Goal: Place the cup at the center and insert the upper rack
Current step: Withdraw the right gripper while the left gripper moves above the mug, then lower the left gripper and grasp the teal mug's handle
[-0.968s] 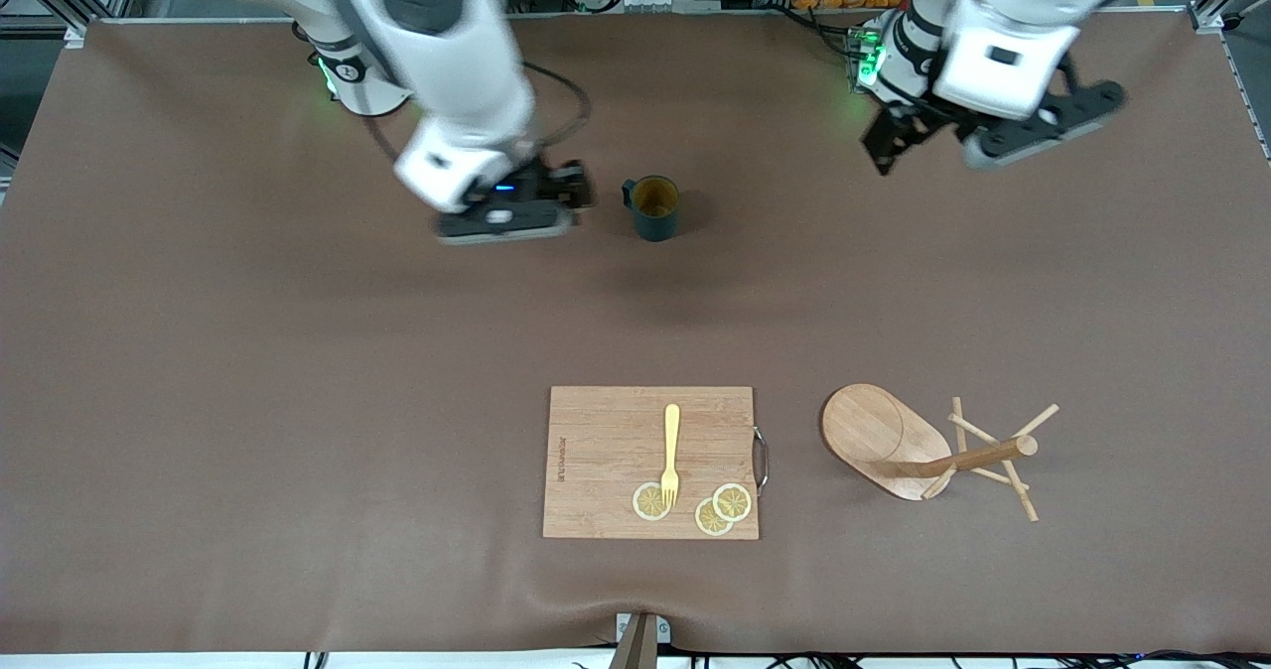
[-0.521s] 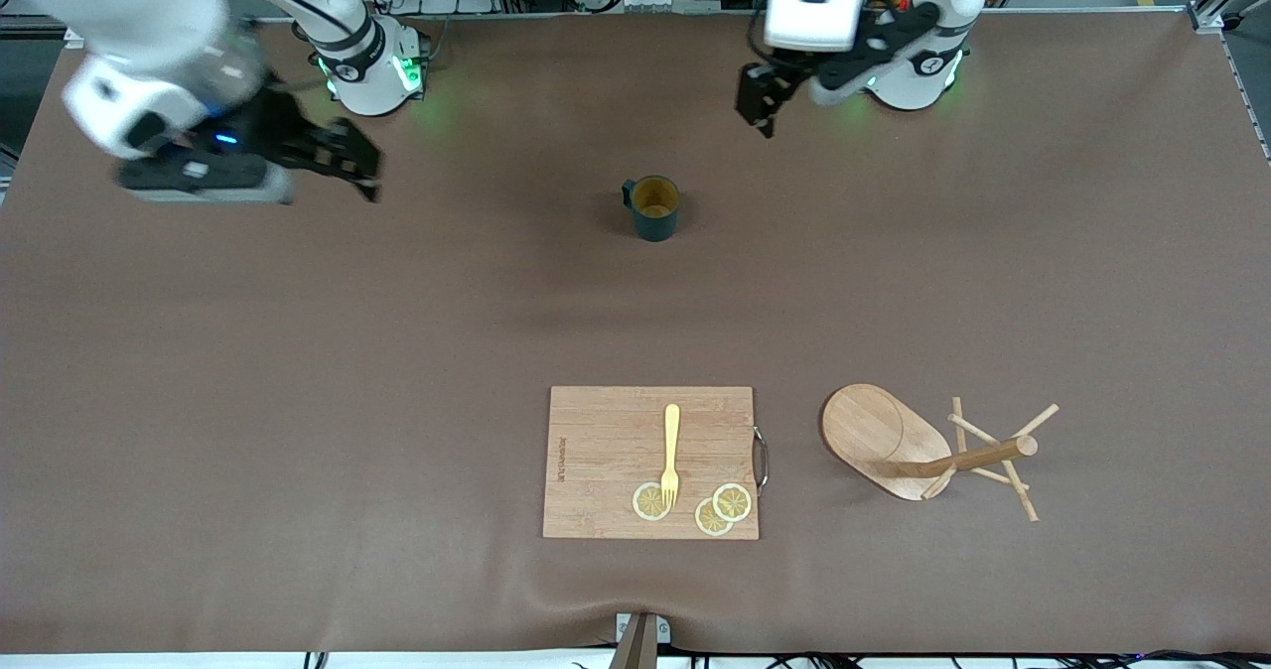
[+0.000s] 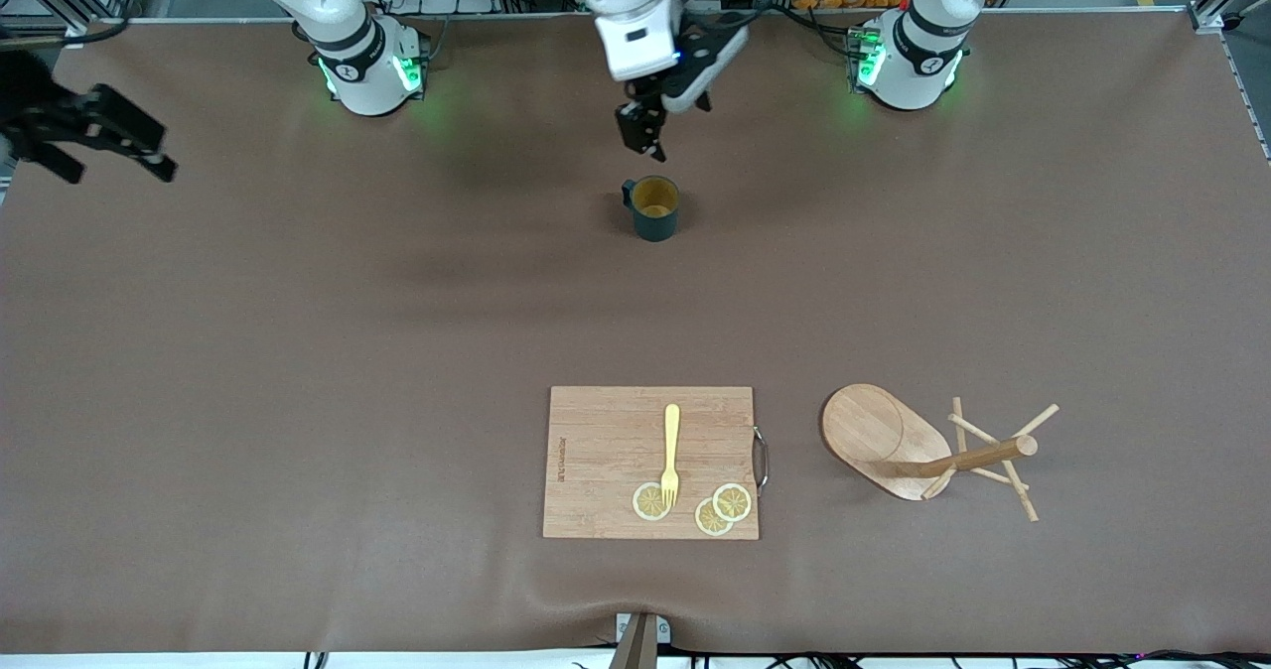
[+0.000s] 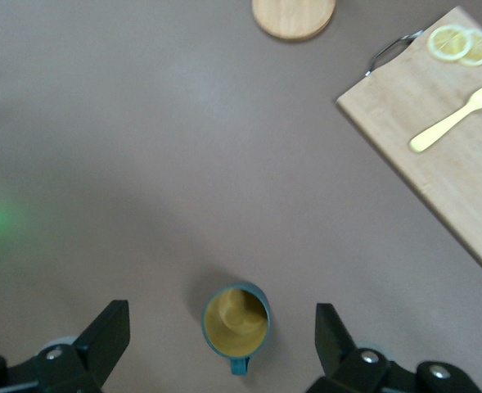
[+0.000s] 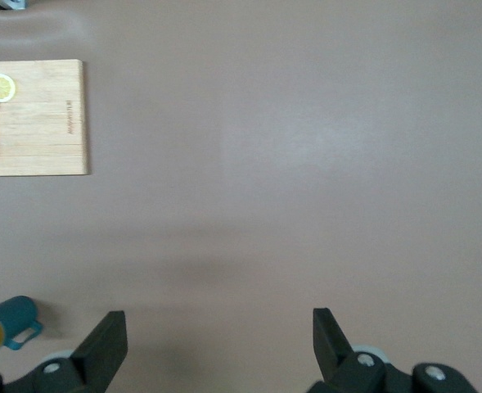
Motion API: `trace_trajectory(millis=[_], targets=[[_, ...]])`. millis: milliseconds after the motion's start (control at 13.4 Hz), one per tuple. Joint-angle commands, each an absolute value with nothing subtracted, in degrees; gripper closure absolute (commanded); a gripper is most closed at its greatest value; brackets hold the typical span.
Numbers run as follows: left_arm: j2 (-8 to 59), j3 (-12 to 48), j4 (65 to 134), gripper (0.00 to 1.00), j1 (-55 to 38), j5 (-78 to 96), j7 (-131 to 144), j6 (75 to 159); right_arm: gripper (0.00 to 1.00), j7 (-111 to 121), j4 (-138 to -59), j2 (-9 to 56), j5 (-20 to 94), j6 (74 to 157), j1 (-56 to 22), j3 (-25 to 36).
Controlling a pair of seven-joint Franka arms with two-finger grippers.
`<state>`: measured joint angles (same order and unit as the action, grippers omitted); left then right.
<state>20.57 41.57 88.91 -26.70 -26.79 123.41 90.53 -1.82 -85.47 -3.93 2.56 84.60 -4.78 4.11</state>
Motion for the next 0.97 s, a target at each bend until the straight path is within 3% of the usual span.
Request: trace_trajectory(millis=[0, 298, 596, 894], targets=[[28.2, 41.3, 86.0, 0.0, -32.7, -33.1, 131.0, 90.2, 0.0, 0.9, -87.1, -5.4, 1.1, 83.6, -4.2, 6.2], [38.1, 40.6, 81.4, 0.0, -39.4, -38.8, 141.8, 92.6, 0.0, 2.7, -87.9, -6.0, -3.3, 83.3, -4.2, 6.4], [42.4, 27.8, 81.1, 0.0, -52.2, -40.4, 146.2, 93.2, 0.0, 2.1, -89.4, -6.1, -2.6, 81.7, -4.2, 6.3], [44.3, 26.1, 81.1, 0.0, -53.2, -37.5, 150.5, 94.4, 0.0, 1.8, -90.4, -5.8, 0.0, 82.4, -4.3, 6.3]])
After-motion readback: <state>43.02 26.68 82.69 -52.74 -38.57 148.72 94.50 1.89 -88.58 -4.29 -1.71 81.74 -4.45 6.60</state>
